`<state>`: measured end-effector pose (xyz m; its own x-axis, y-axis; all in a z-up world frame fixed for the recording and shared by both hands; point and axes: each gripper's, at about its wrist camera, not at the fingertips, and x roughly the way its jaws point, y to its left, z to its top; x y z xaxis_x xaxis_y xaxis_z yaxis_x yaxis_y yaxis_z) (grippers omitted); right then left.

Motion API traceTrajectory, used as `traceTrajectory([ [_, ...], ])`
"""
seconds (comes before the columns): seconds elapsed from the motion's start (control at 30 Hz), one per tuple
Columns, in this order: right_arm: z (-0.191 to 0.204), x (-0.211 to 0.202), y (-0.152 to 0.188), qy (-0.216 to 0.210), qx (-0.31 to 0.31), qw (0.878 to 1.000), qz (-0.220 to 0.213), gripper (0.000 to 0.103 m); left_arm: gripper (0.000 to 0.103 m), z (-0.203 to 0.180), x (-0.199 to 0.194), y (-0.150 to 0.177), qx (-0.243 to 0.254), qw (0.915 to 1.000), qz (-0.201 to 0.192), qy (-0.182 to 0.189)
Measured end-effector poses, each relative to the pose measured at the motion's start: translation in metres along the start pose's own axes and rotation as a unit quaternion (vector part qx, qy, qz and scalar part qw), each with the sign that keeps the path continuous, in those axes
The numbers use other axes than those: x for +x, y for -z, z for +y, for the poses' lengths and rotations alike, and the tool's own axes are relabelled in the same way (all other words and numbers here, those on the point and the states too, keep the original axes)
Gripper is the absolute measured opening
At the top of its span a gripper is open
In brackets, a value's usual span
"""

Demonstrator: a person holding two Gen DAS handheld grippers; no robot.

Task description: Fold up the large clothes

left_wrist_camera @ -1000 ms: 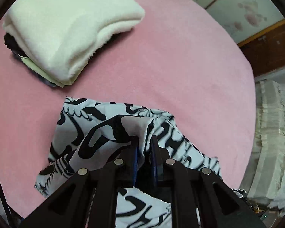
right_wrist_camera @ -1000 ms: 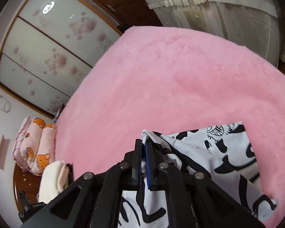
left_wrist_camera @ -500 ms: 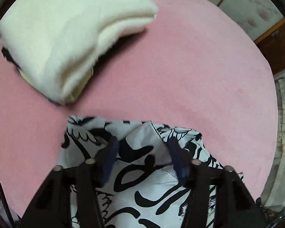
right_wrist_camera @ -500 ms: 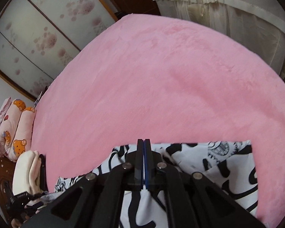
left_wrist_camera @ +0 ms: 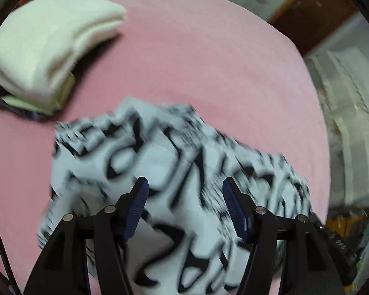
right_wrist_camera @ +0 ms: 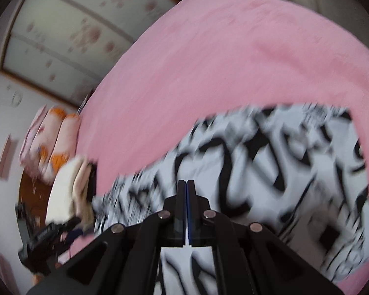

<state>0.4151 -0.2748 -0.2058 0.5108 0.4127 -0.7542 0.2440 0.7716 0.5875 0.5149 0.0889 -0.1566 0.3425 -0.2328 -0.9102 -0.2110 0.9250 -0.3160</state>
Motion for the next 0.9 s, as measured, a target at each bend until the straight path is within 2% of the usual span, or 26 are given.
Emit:
traceTrajectory([
  [0.1, 0.017, -0.001, 0.035, -0.025, -0.042, 0.998, 0.027, 0.0, 0.061, -0.017, 0.0, 0.035, 0.032, 0.999, 0.018, 0.025],
  [0.17, 0.029, 0.0, 0.058, -0.028, -0.079, 0.996, 0.04, 0.0, 0.06, -0.028, 0.001, 0.055, 0.059, 0.9977, 0.025, 0.022],
  [0.3, 0.046, 0.005, 0.101, -0.017, -0.145, 0.986, 0.078, 0.0, 0.038, -0.04, 0.009, 0.093, 0.103, 0.9932, 0.053, 0.01],
  [0.4, 0.051, 0.008, 0.123, -0.011, -0.176, 0.98, 0.094, 0.0, 0.029, -0.049, 0.015, 0.117, 0.131, 0.9886, 0.073, 0.009],
  [0.5, 0.05, 0.013, 0.139, 0.005, -0.196, 0.974, 0.114, 0.0, 0.01, -0.053, 0.022, 0.137, 0.142, 0.9857, 0.088, 0.015],
  [0.73, 0.04, 0.032, 0.162, 0.004, -0.213, 0.967, 0.139, 0.0, 0.007, -0.054, 0.053, 0.16, 0.138, 0.9832, 0.12, 0.008],
  [0.9, 0.025, 0.06, 0.16, -0.005, -0.204, 0.967, 0.154, 0.0, 0.003, -0.043, 0.085, 0.161, 0.13, 0.9808, 0.133, -0.059],
])
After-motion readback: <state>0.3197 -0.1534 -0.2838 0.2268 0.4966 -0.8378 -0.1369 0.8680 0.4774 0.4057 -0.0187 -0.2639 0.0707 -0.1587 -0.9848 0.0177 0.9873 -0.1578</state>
